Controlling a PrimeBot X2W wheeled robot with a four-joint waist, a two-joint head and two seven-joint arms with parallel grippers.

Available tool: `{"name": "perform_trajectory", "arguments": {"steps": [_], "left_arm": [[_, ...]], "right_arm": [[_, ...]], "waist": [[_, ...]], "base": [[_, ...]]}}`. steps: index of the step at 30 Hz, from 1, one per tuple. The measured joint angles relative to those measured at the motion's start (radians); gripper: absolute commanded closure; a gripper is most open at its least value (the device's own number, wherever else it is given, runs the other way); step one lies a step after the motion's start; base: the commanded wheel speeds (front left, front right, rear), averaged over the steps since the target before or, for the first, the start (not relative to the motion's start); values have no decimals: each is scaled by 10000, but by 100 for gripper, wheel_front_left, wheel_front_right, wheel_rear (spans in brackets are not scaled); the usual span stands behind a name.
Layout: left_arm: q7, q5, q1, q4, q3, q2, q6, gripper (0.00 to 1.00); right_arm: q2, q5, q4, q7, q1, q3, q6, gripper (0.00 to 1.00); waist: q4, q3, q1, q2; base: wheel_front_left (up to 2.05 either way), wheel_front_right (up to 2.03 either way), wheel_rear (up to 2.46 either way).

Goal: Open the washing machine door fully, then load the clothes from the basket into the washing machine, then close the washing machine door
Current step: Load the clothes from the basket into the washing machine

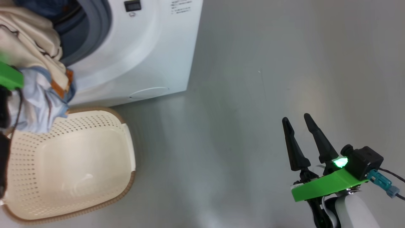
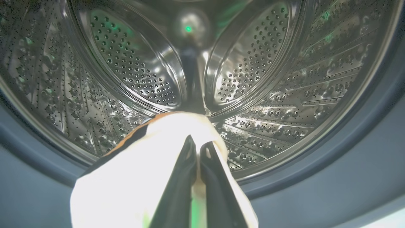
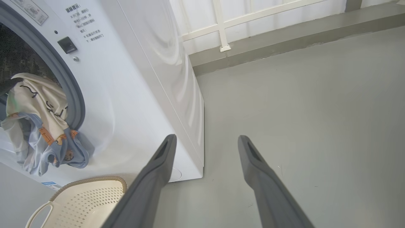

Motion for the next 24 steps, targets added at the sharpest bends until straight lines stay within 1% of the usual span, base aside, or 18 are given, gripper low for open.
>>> {"name": "perform_trajectory", "arguments": {"steps": [3, 7, 10, 12, 14, 16, 18, 19, 20, 21, 22, 23, 24], "left_arm": [[15, -140, -647, 794, -439, 148, -2, 100], [12, -121, -1428, 1469, -999, 295, 0, 100], [10, 86, -2113, 1599, -1049, 497, -2, 100], [8, 451, -2562, 1110, -642, 694, 15, 100], [-2, 840, -2914, 326, -31, 825, 79, 100], [0, 1335, -3051, -487, 589, 821, 104, 100], [0, 1674, -2963, -786, 1068, 662, 102, 100], [0, 1674, -2963, -786, 1068, 662, 102, 85], [-4, 1753, -2867, -851, 1260, 552, 102, 56], [-6, 1885, -2774, -894, 1365, 462, 98, 21], [-10, 2038, -2669, -878, 1384, 403, 86, 0], [-15, 2148, -2582, -765, 1406, 328, 84, 0], [-15, 2326, -2370, -362, 1407, 219, 54, 0]], "right_arm": [[71, 0, 0, 0, -130, 59, 0, 0], [109, 0, -33, 2, -218, 109, 0, 0], [144, 0, -59, 0, -323, 155, -2, 0], [157, 0, -123, 2, -424, 174, -2, 0], [171, 0, -148, 2, -532, 196, 0, 0], [194, 0, -190, 0, -583, 211, 0, 0], [205, 0, -188, 0, -585, 222, 0, 0], [205, 0, -188, 0, -585, 222, 0, 0], [211, -2, -188, 0, -587, 234, 0, 0], [219, -2, -186, 0, -587, 244, 0, 0], [224, -2, -184, 0, -588, 249, 0, 0], [226, -2, -182, 0, -591, 261, 0, 0], [228, -2, -176, 0, -592, 286, 0, 0]], "waist": [[-167, 179, 0, 0], [-346, 427, 0, 0], [-440, 640, 0, 0], [-487, 793, 0, 0], [-528, 937, 0, 0], [-565, 1073, 0, 0], [-591, 1178, 0, 0], [-591, 1178, 0, 0], [-598, 1213, 0, 0], [-599, 1233, -1, 0], [-593, 1235, 0, 0], [-584, 1227, 0, 0], [-558, 1205, 0, 0]], "base": [[0, 0, 0], [0, 0, 0], [0, 0, 0], [0, 0, 0], [0, 0, 0], [0, 0, 0], [0, 0, 0], [0, 0, 0], [0, 0, 0], [0, 0, 0], [0, 0, 0], [0, 0, 0], [0, 0, 0]]}}
